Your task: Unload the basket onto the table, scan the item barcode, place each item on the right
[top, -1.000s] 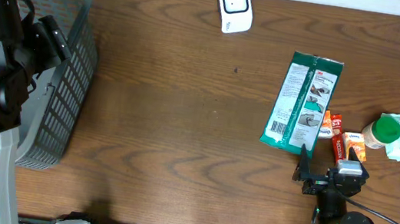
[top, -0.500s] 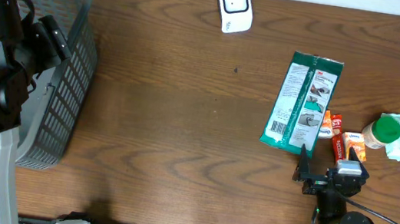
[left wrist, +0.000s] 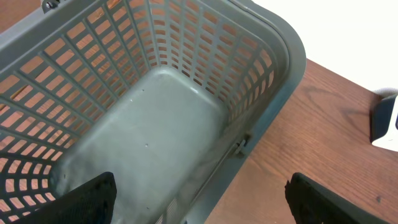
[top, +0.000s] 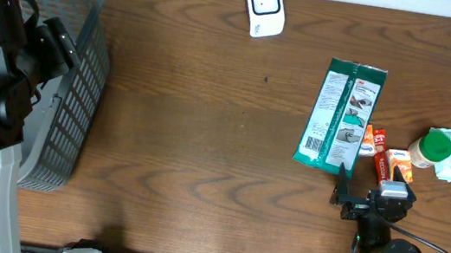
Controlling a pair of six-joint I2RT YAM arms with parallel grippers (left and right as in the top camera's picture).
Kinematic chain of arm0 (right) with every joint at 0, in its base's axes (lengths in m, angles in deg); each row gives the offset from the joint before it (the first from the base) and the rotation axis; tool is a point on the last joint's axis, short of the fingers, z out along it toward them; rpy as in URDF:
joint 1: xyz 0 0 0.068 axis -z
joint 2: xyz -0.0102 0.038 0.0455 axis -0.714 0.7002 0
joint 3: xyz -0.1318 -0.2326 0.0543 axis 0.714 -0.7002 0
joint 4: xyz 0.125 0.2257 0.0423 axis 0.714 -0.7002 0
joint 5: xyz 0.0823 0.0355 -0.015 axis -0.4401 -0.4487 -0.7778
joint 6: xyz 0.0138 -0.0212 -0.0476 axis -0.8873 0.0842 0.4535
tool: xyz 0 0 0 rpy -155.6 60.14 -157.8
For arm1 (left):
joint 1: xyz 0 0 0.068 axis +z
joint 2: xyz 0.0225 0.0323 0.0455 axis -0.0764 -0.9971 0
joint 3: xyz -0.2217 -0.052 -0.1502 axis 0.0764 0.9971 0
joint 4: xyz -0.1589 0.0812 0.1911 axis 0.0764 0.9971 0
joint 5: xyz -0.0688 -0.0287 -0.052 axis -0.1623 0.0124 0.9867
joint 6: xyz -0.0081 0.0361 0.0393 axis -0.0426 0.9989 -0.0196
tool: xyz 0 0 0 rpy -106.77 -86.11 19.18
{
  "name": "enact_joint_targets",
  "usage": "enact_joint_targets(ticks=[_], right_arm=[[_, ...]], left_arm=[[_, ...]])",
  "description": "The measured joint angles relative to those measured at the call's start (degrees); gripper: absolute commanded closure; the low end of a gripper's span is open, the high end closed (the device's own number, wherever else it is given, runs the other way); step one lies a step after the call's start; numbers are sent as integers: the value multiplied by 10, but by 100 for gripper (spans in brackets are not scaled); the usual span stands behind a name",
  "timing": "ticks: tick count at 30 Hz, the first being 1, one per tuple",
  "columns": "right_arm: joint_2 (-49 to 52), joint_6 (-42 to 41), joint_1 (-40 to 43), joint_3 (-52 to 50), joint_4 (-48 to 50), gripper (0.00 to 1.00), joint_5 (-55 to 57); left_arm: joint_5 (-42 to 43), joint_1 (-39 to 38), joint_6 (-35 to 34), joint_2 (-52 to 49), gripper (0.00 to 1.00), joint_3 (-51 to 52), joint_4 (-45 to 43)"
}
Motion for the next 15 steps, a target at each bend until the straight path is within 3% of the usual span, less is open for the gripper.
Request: enact_joint_targets(ticks=[15], right_arm=[[0,0,0,0,0,1,0]], left_arm=[[0,0,0,29,12,1,0]])
